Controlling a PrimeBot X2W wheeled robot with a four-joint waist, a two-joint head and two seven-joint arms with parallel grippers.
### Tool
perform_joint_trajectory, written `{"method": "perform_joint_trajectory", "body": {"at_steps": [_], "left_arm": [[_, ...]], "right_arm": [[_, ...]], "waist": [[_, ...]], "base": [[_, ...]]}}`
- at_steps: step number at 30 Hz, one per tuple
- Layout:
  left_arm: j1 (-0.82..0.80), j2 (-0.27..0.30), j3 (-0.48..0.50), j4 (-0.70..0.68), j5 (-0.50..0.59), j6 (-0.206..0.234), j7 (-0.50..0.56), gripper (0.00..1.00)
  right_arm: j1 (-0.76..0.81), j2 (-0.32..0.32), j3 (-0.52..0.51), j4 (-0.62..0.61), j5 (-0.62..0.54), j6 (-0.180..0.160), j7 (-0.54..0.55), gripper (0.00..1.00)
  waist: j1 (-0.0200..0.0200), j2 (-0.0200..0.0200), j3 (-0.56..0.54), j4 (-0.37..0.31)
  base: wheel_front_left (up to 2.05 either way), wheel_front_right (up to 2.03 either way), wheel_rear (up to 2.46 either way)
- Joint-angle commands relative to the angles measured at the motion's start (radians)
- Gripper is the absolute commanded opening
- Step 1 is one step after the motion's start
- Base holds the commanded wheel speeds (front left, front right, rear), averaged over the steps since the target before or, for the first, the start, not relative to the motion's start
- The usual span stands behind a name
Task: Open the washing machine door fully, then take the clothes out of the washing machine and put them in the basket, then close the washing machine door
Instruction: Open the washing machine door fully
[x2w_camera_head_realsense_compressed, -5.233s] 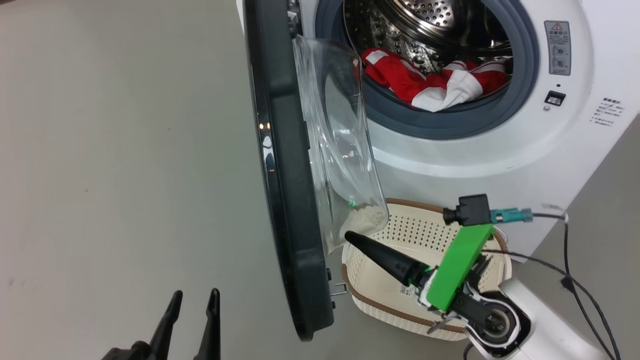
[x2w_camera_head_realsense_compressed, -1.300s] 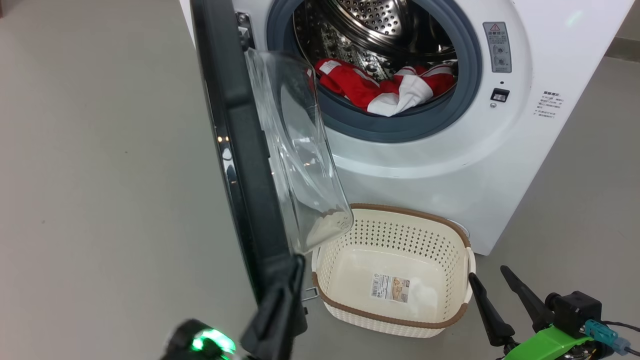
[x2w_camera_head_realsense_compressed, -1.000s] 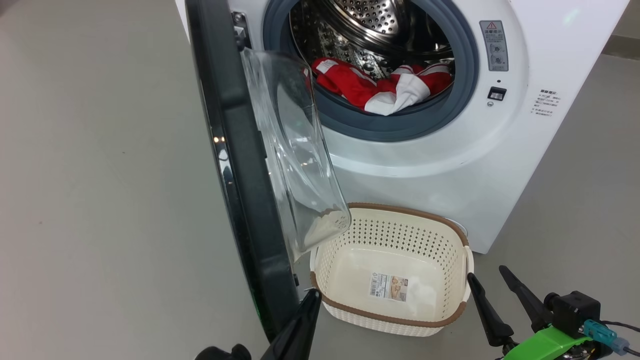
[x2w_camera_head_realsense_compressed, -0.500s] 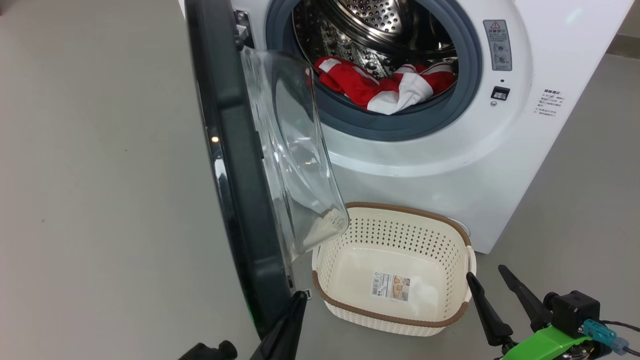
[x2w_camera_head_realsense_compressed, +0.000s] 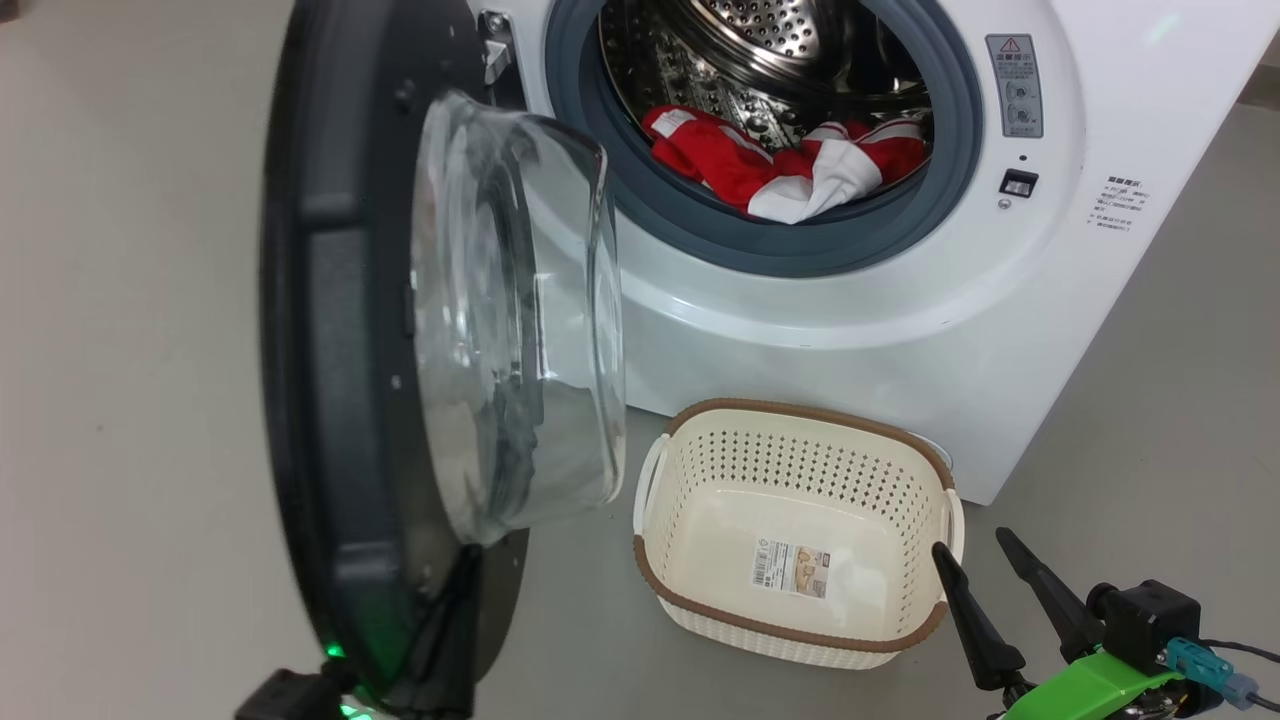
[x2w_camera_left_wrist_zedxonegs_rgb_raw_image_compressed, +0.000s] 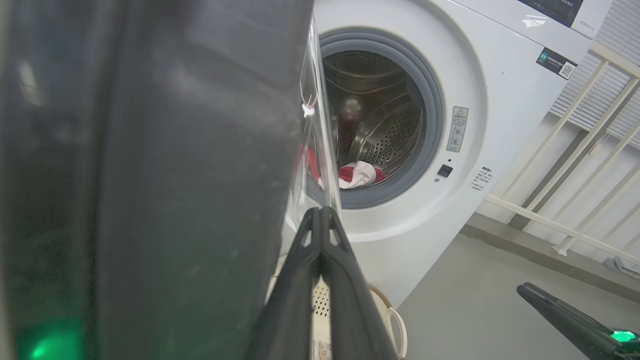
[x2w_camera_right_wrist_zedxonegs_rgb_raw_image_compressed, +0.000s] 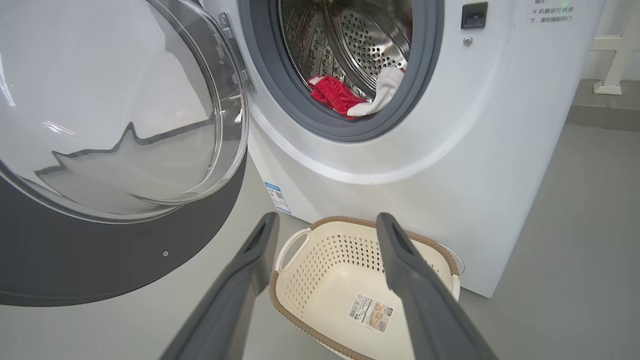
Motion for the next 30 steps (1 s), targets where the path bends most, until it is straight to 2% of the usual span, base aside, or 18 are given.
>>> {"method": "perform_joint_trajectory", "body": {"at_steps": [1,16,24,30], "left_arm": [[-0.009,0.007,0.075,-0.015,0.013,0.012,-0.006,0.0],[-0.037,0.007,0.316,0.008,0.027,0.014,-0.006,0.0],[-0.079,0.007,0.454,0.04,0.06,-0.006,-0.006,0.0],[-0.139,0.007,0.552,0.083,0.109,-0.038,-0.006,0.0]], "right_arm": [[-0.029,-0.006,0.013,-0.027,-0.003,0.007,-0.009,1.0],[-0.046,-0.01,0.014,-0.029,-0.004,0.007,-0.009,1.0],[-0.057,-0.018,0.014,-0.029,-0.003,0.007,-0.009,1.0],[-0.068,-0.024,0.011,-0.032,-0.005,0.007,-0.009,1.0]], "waist": [[0.0,0.0,0.004,0.002],[0.0,0.0,0.027,-0.006],[0.0,0.0,0.045,-0.014],[0.0,0.0,0.062,-0.018]], "base": [[0.0,0.0,0.0],[0.0,0.0,0.0],[0.0,0.0,0.0],[0.0,0.0,0.0]]}}
